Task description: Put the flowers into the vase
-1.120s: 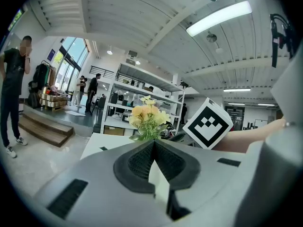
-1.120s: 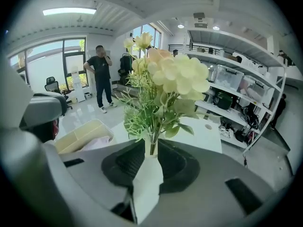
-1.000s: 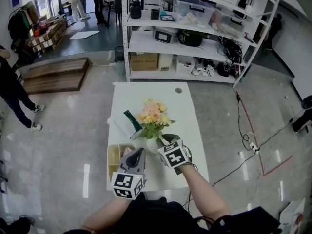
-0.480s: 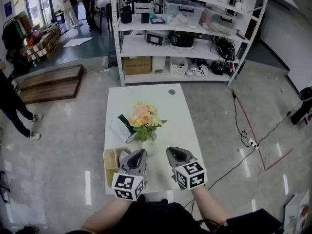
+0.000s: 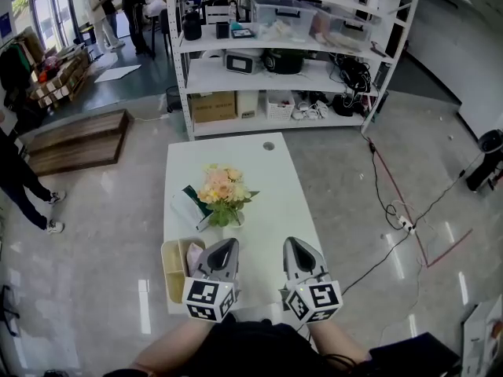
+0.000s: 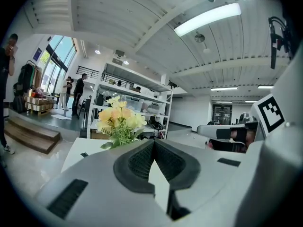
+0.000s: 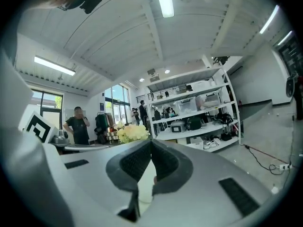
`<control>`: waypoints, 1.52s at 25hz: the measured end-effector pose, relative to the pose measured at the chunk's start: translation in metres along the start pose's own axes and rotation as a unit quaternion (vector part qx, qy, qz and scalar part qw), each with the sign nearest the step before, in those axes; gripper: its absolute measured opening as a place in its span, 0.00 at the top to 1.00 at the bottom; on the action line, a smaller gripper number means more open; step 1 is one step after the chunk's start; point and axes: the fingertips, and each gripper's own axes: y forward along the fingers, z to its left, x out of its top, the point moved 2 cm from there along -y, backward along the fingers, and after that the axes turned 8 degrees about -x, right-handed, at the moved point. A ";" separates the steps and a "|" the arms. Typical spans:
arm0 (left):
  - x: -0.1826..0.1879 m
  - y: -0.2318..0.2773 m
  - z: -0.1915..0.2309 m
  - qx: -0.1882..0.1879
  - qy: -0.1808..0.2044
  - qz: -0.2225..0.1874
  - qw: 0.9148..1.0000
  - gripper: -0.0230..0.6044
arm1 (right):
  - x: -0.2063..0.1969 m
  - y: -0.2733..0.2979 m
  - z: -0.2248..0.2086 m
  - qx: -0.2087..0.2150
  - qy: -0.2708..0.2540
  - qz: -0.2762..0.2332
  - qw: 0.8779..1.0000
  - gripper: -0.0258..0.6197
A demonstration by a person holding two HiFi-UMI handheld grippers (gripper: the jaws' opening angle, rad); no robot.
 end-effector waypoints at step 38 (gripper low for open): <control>-0.001 -0.001 0.004 0.013 -0.001 0.000 1.000 0.96 | -0.017 0.005 0.016 0.026 -0.010 0.032 0.999 0.96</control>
